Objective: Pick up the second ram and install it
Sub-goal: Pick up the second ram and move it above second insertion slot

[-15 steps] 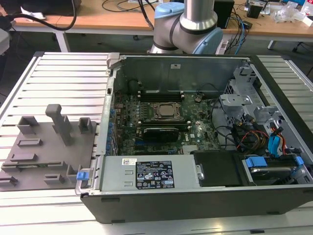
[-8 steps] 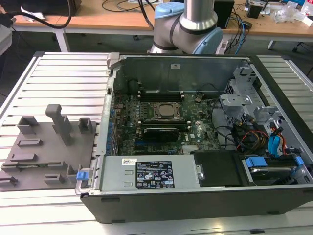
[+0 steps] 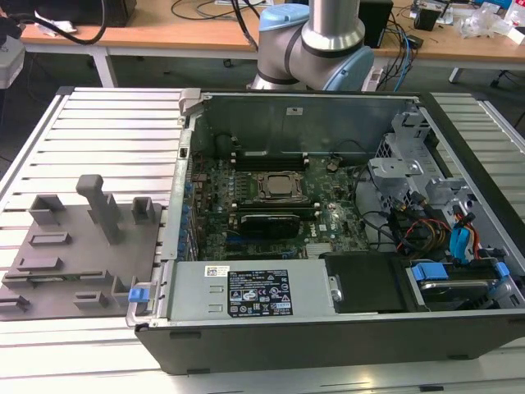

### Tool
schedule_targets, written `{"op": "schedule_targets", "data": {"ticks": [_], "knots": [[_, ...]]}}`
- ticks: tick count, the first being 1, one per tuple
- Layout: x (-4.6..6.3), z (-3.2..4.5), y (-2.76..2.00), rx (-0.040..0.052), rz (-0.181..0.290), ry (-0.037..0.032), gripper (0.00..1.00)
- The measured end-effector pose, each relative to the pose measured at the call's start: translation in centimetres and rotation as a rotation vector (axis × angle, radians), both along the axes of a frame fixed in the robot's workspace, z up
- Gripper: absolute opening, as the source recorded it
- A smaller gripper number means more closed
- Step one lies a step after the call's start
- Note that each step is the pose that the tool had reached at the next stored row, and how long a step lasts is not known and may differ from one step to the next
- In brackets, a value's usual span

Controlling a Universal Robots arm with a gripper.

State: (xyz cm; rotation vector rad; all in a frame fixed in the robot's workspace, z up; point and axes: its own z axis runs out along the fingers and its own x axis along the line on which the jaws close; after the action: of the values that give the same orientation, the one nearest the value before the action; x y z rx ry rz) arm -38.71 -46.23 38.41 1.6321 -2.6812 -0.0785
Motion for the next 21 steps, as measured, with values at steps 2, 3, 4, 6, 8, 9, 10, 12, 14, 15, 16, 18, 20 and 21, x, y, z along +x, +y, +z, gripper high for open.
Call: {"op": "schedule_targets", "data": {"ticks": [2,3,4,6,8,9,10,12,14,15,16,18,20,21], "knots": [[0.00,0.00,0.00,0.0001,0.024,0.0000,0.11],[0.00,0.00,0.00,0.0000,0.033,0.0000,0.11],[0.00,0.00,0.00,0.0001,0.049,-0.0001,0.11],[0.00,0.00,0.00,0.0000,0.087,0.0000,0.11],[0.00,0.00,0.00,0.0000,0.130,0.0000,0.11],[0.00,0.00,0.00,0.0000,0.146,0.0000,0.11],[0.00,0.00,0.00,0.0000,0.155,0.0000,0.11],[0.00,0.00,0.00,0.0000,0.187,0.0000,0.11],[0.00,0.00,0.00,0.0000,0.206,0.0000,0.11],[0.00,0.00,0.00,0.0001,0.228,0.0000,0.11],[0.00,0.00,0.00,0.0000,0.243,0.0000,0.11],[0.00,0.00,0.00,0.0000,0.264,-0.0001,0.11],[0.00,-0.01,0.00,0.0001,0.289,-0.0001,0.11],[0.00,0.00,0.00,0.0000,0.302,0.0000,0.11]]}}
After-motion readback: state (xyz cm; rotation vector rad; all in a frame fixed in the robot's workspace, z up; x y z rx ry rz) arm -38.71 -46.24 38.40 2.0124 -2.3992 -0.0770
